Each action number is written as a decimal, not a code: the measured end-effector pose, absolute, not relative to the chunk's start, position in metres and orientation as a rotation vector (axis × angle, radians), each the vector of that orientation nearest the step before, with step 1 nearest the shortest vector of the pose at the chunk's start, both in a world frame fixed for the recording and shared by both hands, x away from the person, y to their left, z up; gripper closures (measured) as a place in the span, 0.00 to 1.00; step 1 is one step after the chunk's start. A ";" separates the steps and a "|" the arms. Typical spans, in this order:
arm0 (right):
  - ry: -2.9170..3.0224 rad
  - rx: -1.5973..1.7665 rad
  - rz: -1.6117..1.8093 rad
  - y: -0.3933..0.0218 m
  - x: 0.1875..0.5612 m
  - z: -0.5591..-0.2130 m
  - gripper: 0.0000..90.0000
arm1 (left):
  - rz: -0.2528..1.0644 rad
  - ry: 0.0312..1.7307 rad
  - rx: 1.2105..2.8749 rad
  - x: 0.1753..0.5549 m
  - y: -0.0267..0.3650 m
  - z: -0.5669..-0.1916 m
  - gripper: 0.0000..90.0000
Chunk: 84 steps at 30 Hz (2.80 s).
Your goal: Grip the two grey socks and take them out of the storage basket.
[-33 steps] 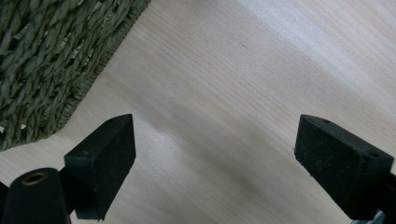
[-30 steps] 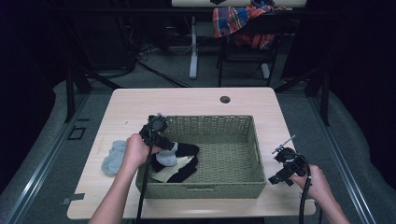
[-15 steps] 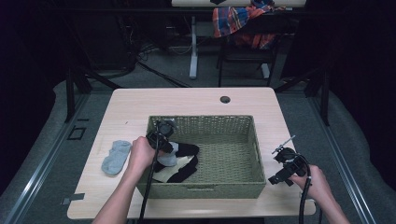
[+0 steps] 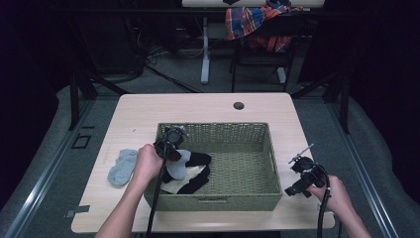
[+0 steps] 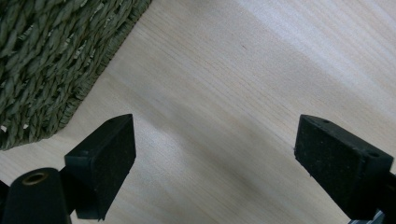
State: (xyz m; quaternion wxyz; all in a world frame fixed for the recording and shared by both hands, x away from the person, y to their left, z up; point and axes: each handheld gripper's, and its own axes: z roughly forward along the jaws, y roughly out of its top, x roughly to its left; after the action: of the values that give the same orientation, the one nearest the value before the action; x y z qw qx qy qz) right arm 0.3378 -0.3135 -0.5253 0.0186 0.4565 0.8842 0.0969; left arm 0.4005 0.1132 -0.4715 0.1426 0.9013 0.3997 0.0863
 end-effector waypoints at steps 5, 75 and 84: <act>2.742 1.416 0.302 -0.314 0.338 -0.525 0.14 | 0.268 1.140 2.558 0.396 0.117 -0.459 0.96; 2.716 1.464 0.339 -0.315 0.337 -0.526 0.14 | 0.437 1.371 2.155 0.370 0.254 -0.377 0.96; 2.706 1.472 0.349 -0.314 0.336 -0.527 0.14 | 0.403 1.449 2.126 0.376 0.275 -0.395 0.96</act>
State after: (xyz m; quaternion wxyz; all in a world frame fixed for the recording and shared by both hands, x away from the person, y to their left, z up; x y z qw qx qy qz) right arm 0.3363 -0.3144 -0.5271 0.0206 0.4746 0.8727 0.1127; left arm 0.3761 0.2751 -0.3953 0.2654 0.7871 0.5364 0.1493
